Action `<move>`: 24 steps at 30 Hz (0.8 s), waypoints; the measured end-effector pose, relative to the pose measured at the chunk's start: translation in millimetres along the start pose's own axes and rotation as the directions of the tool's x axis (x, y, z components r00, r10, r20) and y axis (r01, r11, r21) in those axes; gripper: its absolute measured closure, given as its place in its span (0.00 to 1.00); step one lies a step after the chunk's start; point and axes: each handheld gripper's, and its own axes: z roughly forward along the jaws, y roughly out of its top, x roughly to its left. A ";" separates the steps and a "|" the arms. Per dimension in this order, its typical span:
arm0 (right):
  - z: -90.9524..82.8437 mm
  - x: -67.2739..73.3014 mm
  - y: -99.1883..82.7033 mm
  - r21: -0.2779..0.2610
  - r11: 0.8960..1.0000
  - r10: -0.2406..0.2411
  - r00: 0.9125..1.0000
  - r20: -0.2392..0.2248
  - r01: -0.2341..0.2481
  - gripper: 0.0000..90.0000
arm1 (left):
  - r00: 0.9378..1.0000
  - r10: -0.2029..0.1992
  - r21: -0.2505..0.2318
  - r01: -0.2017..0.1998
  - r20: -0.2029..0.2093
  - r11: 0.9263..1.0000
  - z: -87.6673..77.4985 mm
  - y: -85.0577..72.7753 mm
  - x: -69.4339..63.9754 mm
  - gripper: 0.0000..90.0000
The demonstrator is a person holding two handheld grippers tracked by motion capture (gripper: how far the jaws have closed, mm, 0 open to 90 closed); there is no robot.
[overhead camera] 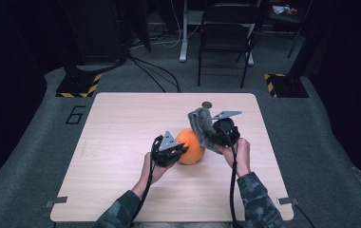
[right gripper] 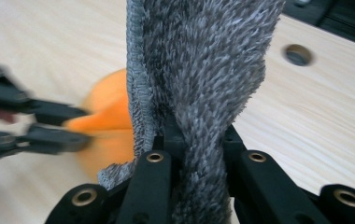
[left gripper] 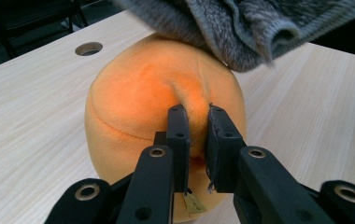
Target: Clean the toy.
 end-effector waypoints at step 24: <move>27.9 6.8 -13.8 0.073 0.997 -0.015 1.000 0.015 0.014 0.89 | 0.994 -0.076 0.091 0.083 -0.073 0.992 16.1 -16.3 7.8 0.18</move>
